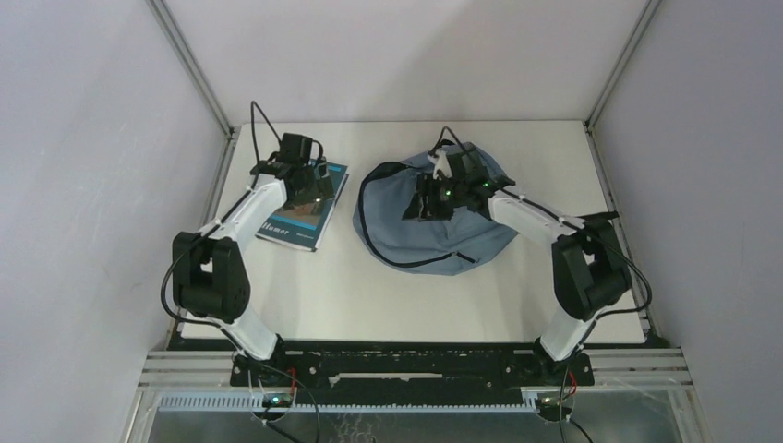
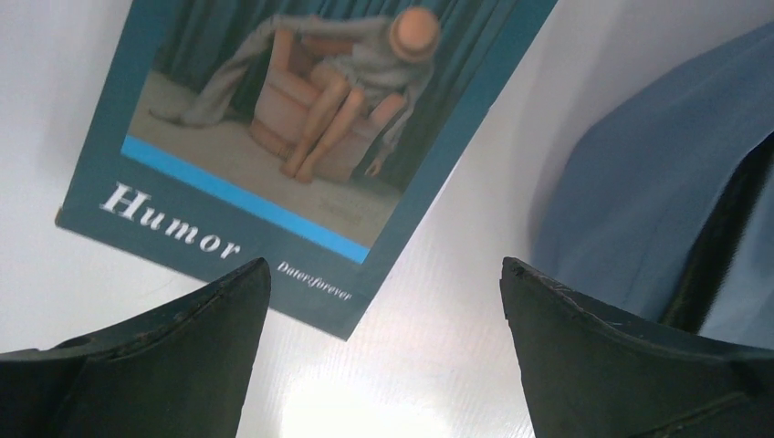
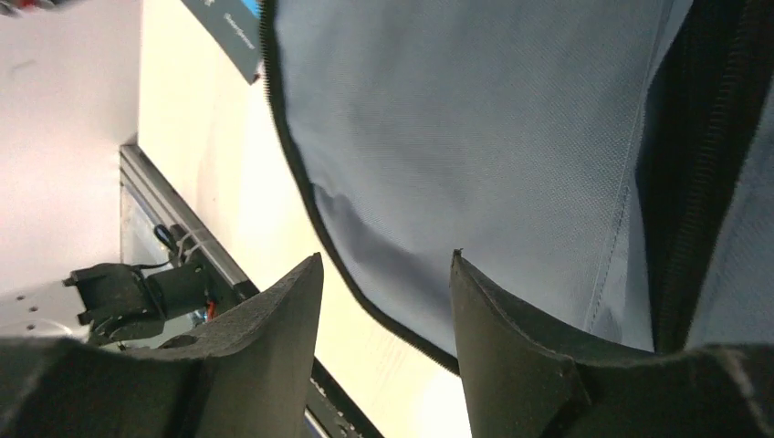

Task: Pack the student bag
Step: Move the student bag to the center of the board.

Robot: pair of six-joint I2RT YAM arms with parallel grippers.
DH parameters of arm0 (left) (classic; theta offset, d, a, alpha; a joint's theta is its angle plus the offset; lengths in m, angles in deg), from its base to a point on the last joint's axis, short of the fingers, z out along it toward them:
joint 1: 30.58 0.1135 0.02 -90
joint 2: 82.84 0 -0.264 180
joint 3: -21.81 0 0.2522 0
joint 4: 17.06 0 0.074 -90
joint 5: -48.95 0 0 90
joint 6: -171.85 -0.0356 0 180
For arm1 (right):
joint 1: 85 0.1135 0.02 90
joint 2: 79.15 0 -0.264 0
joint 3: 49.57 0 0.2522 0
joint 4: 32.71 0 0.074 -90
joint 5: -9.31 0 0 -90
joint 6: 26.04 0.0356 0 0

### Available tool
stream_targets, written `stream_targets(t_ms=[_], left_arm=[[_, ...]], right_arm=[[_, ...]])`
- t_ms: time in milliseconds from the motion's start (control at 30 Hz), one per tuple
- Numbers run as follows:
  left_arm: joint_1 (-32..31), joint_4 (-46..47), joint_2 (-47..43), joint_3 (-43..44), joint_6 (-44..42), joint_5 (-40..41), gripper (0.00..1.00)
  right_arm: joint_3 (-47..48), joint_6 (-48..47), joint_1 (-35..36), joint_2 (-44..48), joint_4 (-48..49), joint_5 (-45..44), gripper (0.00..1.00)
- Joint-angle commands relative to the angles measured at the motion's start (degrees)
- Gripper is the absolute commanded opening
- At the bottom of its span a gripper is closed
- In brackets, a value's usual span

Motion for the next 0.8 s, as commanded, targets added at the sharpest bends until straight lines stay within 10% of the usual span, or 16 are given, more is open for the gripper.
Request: stream_targets(t_ms=[0,300,767], left_arm=[[0.4,2.2,3.0,5.8,0.3,0.8,1.0],[1.3,0.1,6.7,10.8,-2.8,3.4,1.0],[1.6,-0.8,23.8,35.2,-5.7,2.6,0.97]], right_arm=[[0.1,2.3,-0.4,-3.9,2.8,-3.1,0.61],[-2.0,3.8,-6.9,-4.8,-5.9,-22.5,0.63],[-6.0,3.1,-12.7,7.7,-10.6,-26.5,0.66]])
